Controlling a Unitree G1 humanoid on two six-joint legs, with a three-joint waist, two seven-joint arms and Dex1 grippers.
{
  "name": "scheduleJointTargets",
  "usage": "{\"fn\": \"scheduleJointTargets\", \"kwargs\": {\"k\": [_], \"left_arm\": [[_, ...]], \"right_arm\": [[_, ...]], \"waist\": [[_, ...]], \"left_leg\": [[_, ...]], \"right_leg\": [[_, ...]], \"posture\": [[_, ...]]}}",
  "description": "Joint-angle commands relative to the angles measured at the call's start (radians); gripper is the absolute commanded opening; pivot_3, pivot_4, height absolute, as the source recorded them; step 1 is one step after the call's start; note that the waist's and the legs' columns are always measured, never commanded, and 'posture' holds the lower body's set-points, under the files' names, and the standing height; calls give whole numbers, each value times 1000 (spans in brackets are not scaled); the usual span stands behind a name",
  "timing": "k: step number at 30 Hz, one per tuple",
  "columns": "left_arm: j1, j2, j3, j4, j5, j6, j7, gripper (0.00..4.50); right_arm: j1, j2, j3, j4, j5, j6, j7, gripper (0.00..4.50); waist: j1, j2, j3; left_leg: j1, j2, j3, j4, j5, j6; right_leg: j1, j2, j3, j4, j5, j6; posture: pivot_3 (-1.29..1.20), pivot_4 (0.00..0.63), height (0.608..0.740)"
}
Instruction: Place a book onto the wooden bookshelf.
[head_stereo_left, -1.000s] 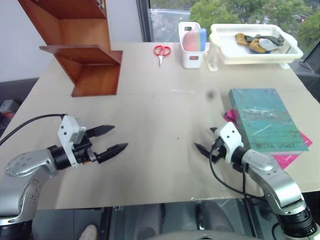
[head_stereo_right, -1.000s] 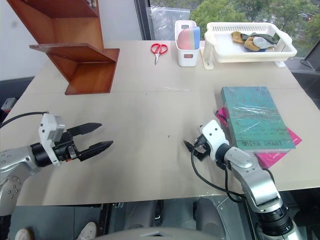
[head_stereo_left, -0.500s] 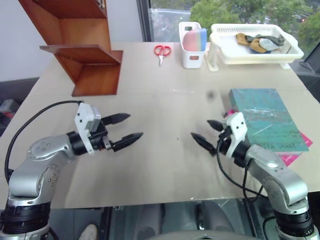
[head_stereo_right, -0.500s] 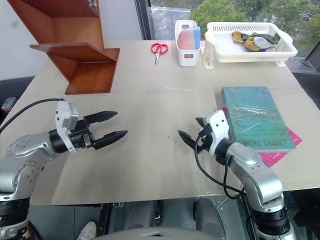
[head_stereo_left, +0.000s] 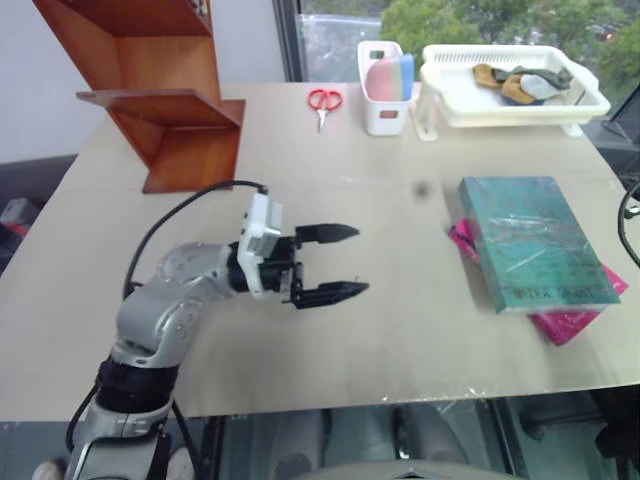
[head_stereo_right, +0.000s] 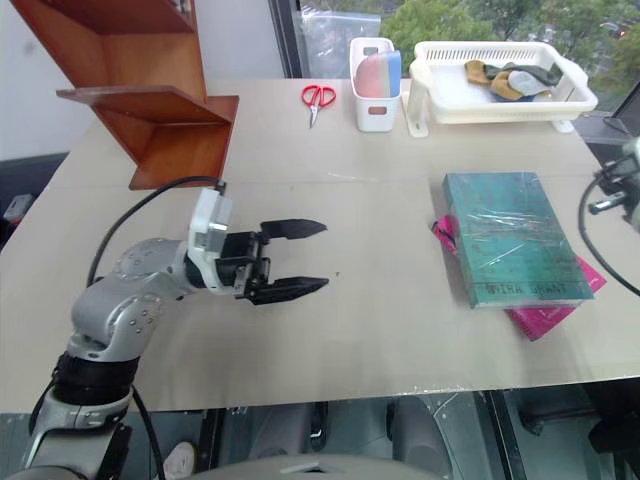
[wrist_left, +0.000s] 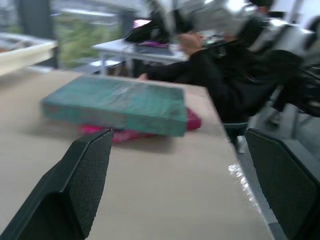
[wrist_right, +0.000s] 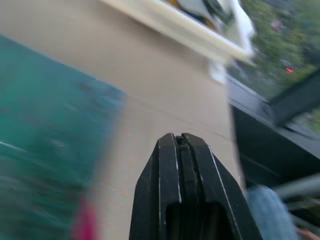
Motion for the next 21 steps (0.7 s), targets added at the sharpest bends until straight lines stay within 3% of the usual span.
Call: {"fn": "scheduleJointTargets", "kwargs": {"k": [1,8,21], "left_arm": [[-20,0,2,10,4,-28,-32,4500],[12,25,-1,-38,6,-26,-50,4500],[29,53,36,-76,-4,-15,-17,4500]], "right_arm": [[-123,-14,110,309,-138,-252,61,65],[-337,10,266,786,-320,-502,81,65],[-371,138,309,891,-348,-588,351,65]], "waist": [[-9,2,1],[-18,10,6],[-21,10,6]], "left_leg": [[0,0,0,0,0,0],[0,0,0,-1,0,0],[0,0,0,0,0,0]], "right_leg": [[0,0,0,0,0,0],[0,0,1,0,0,0],[1,0,0,0,0,0]], "posture": [[0,150,740],[0,150,740],[0,150,740]]}}
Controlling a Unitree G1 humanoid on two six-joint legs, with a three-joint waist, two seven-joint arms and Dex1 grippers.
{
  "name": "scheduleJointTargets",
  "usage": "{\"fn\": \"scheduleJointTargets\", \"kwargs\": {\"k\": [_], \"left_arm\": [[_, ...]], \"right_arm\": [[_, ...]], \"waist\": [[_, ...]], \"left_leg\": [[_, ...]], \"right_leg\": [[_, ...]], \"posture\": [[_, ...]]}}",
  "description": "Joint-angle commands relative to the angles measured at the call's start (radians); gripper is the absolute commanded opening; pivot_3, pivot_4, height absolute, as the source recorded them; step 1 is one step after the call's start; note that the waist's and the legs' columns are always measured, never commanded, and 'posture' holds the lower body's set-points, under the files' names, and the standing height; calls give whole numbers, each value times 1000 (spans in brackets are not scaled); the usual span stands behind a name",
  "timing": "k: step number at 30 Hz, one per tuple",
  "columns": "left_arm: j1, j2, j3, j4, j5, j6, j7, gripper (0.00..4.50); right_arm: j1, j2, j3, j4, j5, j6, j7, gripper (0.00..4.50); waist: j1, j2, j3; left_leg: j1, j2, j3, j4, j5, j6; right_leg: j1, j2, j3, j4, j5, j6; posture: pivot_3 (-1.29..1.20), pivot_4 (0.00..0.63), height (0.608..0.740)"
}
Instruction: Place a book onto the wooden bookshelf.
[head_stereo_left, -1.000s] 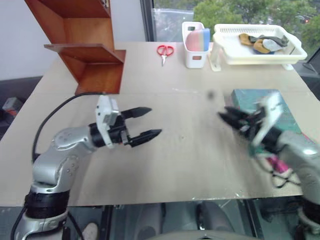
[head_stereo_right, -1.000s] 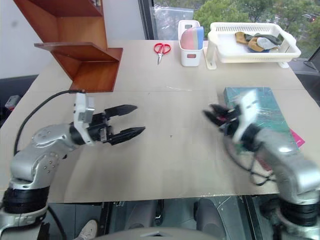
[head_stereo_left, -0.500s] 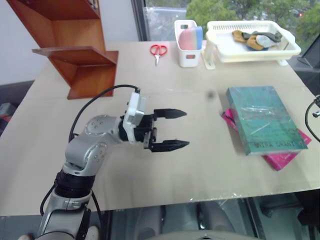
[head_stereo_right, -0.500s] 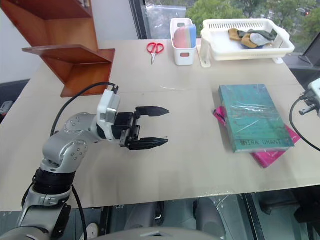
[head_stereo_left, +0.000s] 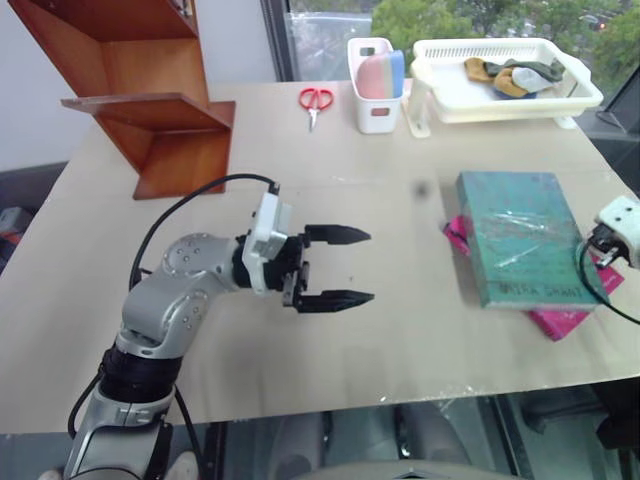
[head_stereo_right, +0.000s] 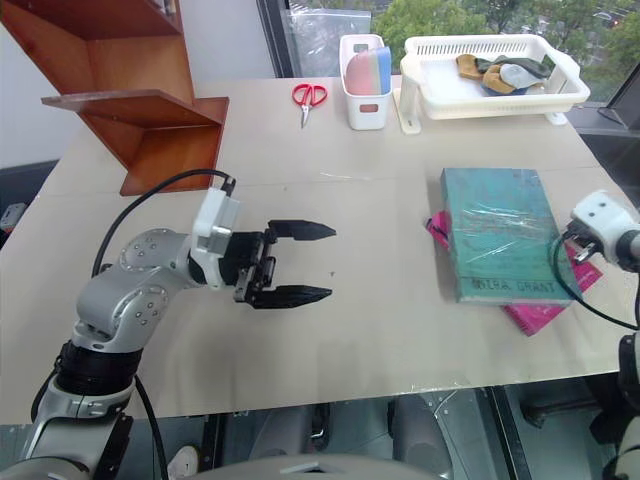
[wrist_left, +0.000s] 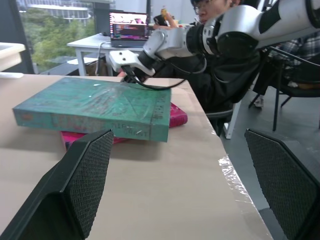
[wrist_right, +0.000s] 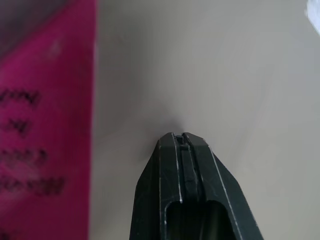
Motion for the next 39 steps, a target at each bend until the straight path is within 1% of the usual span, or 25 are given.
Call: {"fn": "scheduleJointTargets", "kwargs": {"k": [1,8,12,17,22,27,30,33,35,37,39], "left_arm": [[7,18,34,-48,-20,-3,5,4500],[23,40,57,-33,-23,-9,2,4500],[34,46,66,-30,-21,-8,5,4500],[45,63,79,-24,-21,-4,6,4500],[49,74,85,-16,-18,0,8,4500],[58,85,84,0,-5,-6,7,4500],[68,87,73,6,12,-9,11,4500],[75,79,64,19,30,-24,13,4500],[75,71,66,31,36,-31,17,4500],[71,68,60,53,54,-37,20,4500],[67,67,54,71,71,-48,15,4500]], "right_arm": [[7,33,-17,-14,28,-12,97,65],[12,82,-47,-56,66,-23,154,65],[31,125,-61,-124,103,25,210,65],[110,181,-62,-312,157,173,268,65],[173,216,-74,-473,197,278,253,65],[228,236,-84,-594,222,336,233,65],[253,224,-100,-626,215,334,183,65],[288,159,-125,-630,164,276,83,65],[323,124,-146,-665,161,260,48,65],[398,90,-190,-788,190,298,31,65],[463,80,-230,-941,237,369,26,65]], "waist": [[-2,0,0],[-8,0,0],[-9,-1,0],[-10,-4,1],[-13,-5,1],[-14,-6,0],[-15,-6,1],[-11,-6,1],[2,-6,1],[17,-6,1],[28,-6,1]], "left_leg": [[0,0,0,0,0,0],[4,2,2,0,0,0],[6,2,5,0,0,0],[14,3,10,-1,0,0],[17,4,10,-1,0,0],[17,4,10,-1,0,0],[17,4,11,-1,0,0],[17,4,11,-1,0,0],[16,3,11,0,0,0],[15,3,11,0,0,0],[14,2,12,0,0,0]], "right_leg": [[0,0,0,0,0,0],[1,2,3,2,0,0],[2,2,6,3,0,0],[5,3,10,7,0,0],[6,4,11,9,0,0],[6,4,11,10,0,0],[5,4,11,11,0,0],[5,4,12,11,0,0],[5,4,12,11,0,0],[4,3,12,11,0,0],[3,2,11,11,0,0]], "posture": [[0,150,740],[0,150,740],[0,150,740],[0,150,740],[0,150,740],[0,150,740],[0,150,740],[0,150,740],[0,150,740],[0,150,740],[0,150,740]]}}
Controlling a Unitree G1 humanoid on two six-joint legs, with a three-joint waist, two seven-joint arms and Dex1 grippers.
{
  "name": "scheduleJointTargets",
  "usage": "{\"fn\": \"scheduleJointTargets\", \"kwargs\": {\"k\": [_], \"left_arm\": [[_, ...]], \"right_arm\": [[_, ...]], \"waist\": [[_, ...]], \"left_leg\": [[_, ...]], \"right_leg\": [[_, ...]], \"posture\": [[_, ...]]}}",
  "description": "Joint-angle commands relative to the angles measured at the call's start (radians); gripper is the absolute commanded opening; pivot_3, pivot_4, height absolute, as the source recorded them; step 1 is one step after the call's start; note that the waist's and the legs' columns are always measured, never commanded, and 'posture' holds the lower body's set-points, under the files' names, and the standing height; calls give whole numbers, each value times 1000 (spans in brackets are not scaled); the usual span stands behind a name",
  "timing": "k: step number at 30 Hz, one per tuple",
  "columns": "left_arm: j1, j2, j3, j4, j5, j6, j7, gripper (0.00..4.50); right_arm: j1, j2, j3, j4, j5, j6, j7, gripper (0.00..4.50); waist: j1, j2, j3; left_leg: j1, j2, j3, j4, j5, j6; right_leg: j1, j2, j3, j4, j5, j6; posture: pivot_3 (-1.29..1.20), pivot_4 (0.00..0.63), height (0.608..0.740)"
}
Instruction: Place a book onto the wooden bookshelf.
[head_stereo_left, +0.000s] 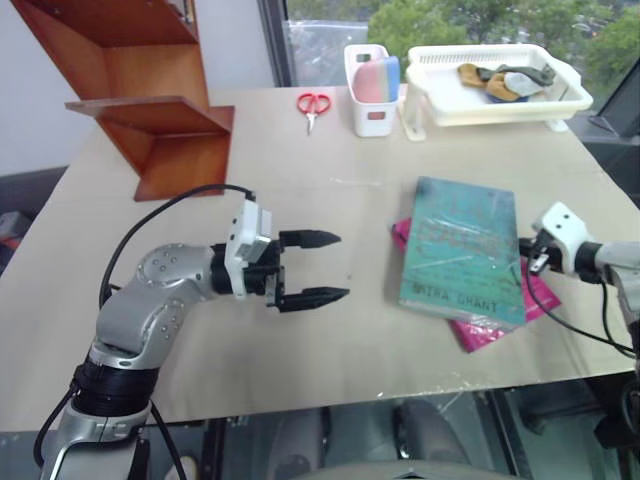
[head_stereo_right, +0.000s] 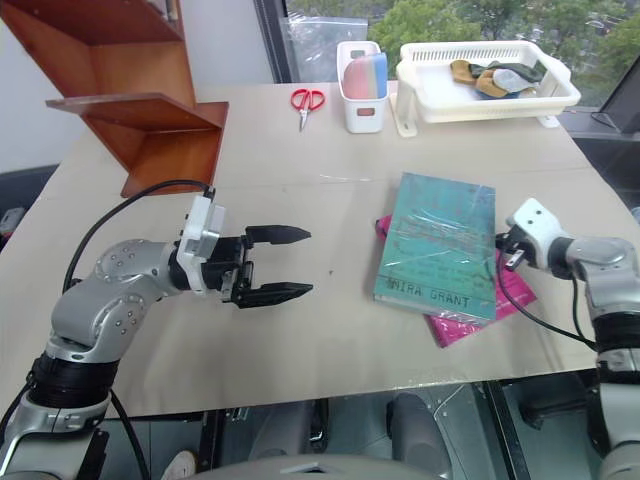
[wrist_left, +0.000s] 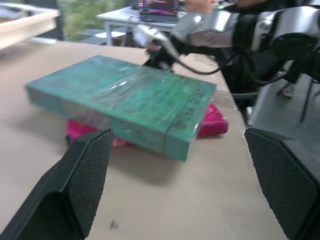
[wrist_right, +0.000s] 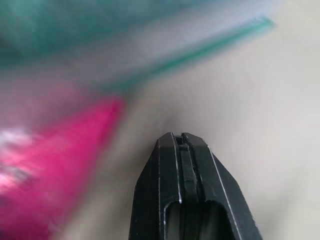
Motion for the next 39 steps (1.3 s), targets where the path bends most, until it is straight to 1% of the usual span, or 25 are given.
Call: {"fn": "scheduleJointTargets", "kwargs": {"k": [1,4,8,13,18,24,27,28,30,31,32,33,35,36,37,38,39], "left_arm": [[-16,-2,3,15,20,-28,-5,4500],[-30,0,-2,39,30,-33,-19,4500],[-40,5,-7,70,51,-54,-39,4500],[-41,-2,-11,84,67,-59,-43,4500],[-29,-8,-16,89,75,-41,-33,4500],[-28,-20,-17,89,65,10,-3,4500],[-38,-41,-35,79,21,140,43,4500],[-50,-59,-39,83,15,196,87,4500],[-86,-97,-45,106,-11,318,160,4500],[-105,-121,-47,126,-22,363,187,4500],[-121,-141,-46,142,-38,393,196,4500],[-138,-160,-44,159,-54,423,200,4500],[-161,-179,-43,184,-67,464,211,4500],[-185,-192,-41,215,-76,486,213,4500],[-211,-204,-37,248,-85,512,216,4500],[-237,-214,-37,286,-87,537,219,4500],[-260,-223,-40,321,-82,548,221,4500]], "right_arm": [[69,-22,-82,-233,68,104,-23,65],[125,-2,-76,-395,89,186,-46,65],[160,22,-66,-505,101,249,-82,65],[184,26,-67,-568,118,288,-85,65],[209,39,-39,-617,129,298,-83,65],[221,41,-42,-621,128,297,-99,65],[246,35,-95,-602,139,288,-123,65],[265,26,-119,-610,146,290,-125,65],[310,17,-201,-646,182,308,-125,65],[350,12,-257,-677,204,326,-121,548],[395,8,-309,-707,212,325,-119,567],[445,14,-377,-750,235,341,-117,923],[517,28,-466,-822,276,355,-109,1863],[576,47,-545,-900,332,376,-82,2576],[630,63,-614,-975,388,399,-59,2898],[682,81,-675,-1052,451,425,-40,3375],[733,97,-727,-1127,527,463,-25,3741]], "waist": [[2,0,0],[-6,0,0],[-3,0,0],[2,-1,1],[0,-1,1],[0,-1,1],[2,-1,1],[3,-2,1],[11,-2,2],[12,-3,2],[16,-2,2],[17,-2,2],[14,-2,2],[10,-3,2],[11,-2,3],[11,-1,2],[9,-1,2]], "left_leg": [[-1,0,0,0,0,0],[-1,0,2,0,0,0],[0,1,1,0,0,0],[-1,0,2,0,0,0],[-1,0,1,0,0,0],[-1,1,1,0,0,0],[-1,1,1,0,0,0],[-1,0,1,0,0,0],[-1,0,1,0,0,0],[-2,0,0,0,0,0],[-2,0,0,0,0,0],[-3,-1,-1,0,0,0],[-4,-1,-2,0,0,0],[-3,-1,-2,0,0,0],[-3,-1,-2,0,0,0],[-4,-1,-3,0,0,0],[-4,-1,-5,0,0,0]], "right_leg": [[-1,0,0,0,0,0],[-2,0,2,1,0,0],[-2,1,2,2,0,0],[-2,1,2,1,0,0],[-2,1,2,1,0,0],[-2,1,2,1,0,0],[-2,1,2,1,0,0],[-2,0,2,1,0,0],[-2,0,1,1,0,0],[-2,0,0,1,0,0],[-2,0,0,1,0,0],[-2,0,-1,1,0,1],[-2,0,-1,1,0,1],[-2,0,-1,1,0,1],[-2,0,-1,1,0,1],[-2,0,-2,1,0,1],[-2,1,-4,1,-1,1]], "posture": [[0,150,740],[0,150,740],[0,150,740],[0,150,740],[0,150,740],[0,150,740],[0,150,740],[0,150,740],[0,150,740],[0,150,740],[0,150,740],[0,150,740],[0,150,740],[0,150,740],[0,150,740],[0,150,740],[0,150,740]]}}
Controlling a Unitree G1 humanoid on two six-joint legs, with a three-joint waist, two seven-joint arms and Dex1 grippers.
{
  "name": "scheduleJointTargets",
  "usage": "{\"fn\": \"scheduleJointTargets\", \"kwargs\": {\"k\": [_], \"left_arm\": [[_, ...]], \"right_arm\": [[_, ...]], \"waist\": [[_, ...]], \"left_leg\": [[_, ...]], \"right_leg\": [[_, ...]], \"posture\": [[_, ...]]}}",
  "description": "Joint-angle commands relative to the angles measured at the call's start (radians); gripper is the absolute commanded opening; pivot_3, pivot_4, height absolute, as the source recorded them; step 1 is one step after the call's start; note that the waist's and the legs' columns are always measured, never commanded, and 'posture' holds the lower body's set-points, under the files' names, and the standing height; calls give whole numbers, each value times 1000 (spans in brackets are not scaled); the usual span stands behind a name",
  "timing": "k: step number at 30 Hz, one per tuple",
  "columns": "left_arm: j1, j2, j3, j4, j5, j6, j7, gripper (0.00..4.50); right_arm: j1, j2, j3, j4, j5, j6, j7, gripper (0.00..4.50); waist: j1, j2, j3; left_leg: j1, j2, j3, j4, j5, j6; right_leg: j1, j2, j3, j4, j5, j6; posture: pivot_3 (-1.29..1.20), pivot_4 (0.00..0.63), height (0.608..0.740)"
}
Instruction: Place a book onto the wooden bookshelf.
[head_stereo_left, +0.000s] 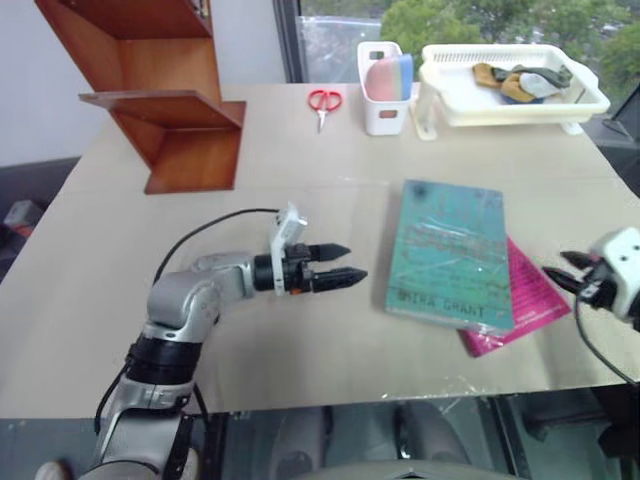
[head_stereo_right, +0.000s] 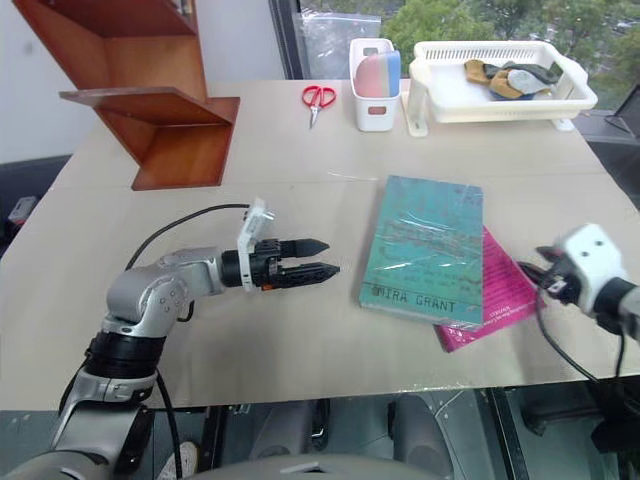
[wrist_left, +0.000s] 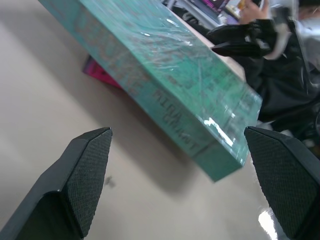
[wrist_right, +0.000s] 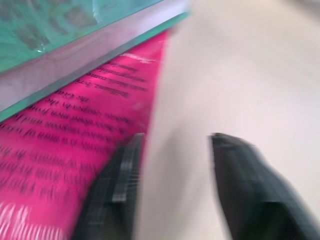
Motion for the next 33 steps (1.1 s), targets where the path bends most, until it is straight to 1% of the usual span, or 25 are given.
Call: {"fn": "scheduleJointTargets", "kwargs": {"k": [1,2,4,5,7,9,13,16,17,22,33], "left_arm": [[-97,-31,10,117,-24,72,6,4500],[-118,-41,9,148,-26,86,2,4500],[-152,-57,8,201,-23,101,-4,4500],[-175,-67,5,237,-21,117,-6,4500],[-217,-89,0,302,-16,148,-9,4500],[-260,-122,-5,384,-6,192,8,4500],[-325,-179,19,505,-10,259,25,4500],[-368,-218,29,585,-5,279,29,4500],[-379,-228,23,608,4,272,25,4500],[-431,-266,16,715,38,235,-3,4500],[-555,-313,-9,941,148,154,-157,4500]], "right_arm": [[158,52,-232,-319,289,110,62,4225],[198,66,-258,-381,355,136,55,4431],[256,83,-287,-470,445,160,26,4431],[268,97,-284,-515,460,154,-7,4431],[297,119,-266,-591,461,140,-62,4431],[340,118,-212,-624,412,87,-102,4431],[373,96,-144,-630,373,-7,-172,4431],[390,71,-106,-630,376,-46,-212,4431],[395,64,-97,-630,378,-58,-226,4431],[434,23,-60,-630,375,-129,-268,4431],[485,-47,3,-630,369,-266,-298,4431]], "waist": [[-2,0,0],[-5,0,0],[-17,-2,0],[-19,-3,0],[-16,-6,1],[-12,-6,1],[-8,-8,1],[-8,-8,2],[-8,-8,2],[-7,-8,2],[-5,-8,2]], "left_leg": [[0,0,-1,0,0,0],[0,0,-1,0,0,0],[0,0,-2,0,0,0],[1,1,-1,0,0,0],[1,0,0,1,0,0],[1,0,0,1,0,0],[-2,-1,-1,1,0,0],[-4,-1,-2,1,0,0],[-7,-2,-6,1,0,0],[-12,-2,-12,1,0,0],[-14,-3,-15,1,0,0]], "right_leg": [[1,1,0,0,0,0],[1,1,-1,0,0,0],[1,1,-1,0,0,0],[1,1,1,-1,0,0],[1,0,2,-1,0,0],[1,-1,1,-1,0,0],[0,-1,0,-3,0,-1],[-1,-2,-1,-4,0,0],[-2,-1,-4,-5,0,0],[-2,-1,-10,-8,0,0],[-1,-2,-13,-11,0,0]], "posture": [[0,150,740],[0,150,740],[0,150,740],[0,150,740],[0,150,740],[0,150,740],[0,150,740],[0,150,740],[0,150,740],[0,150,740],[0,150,740]]}}
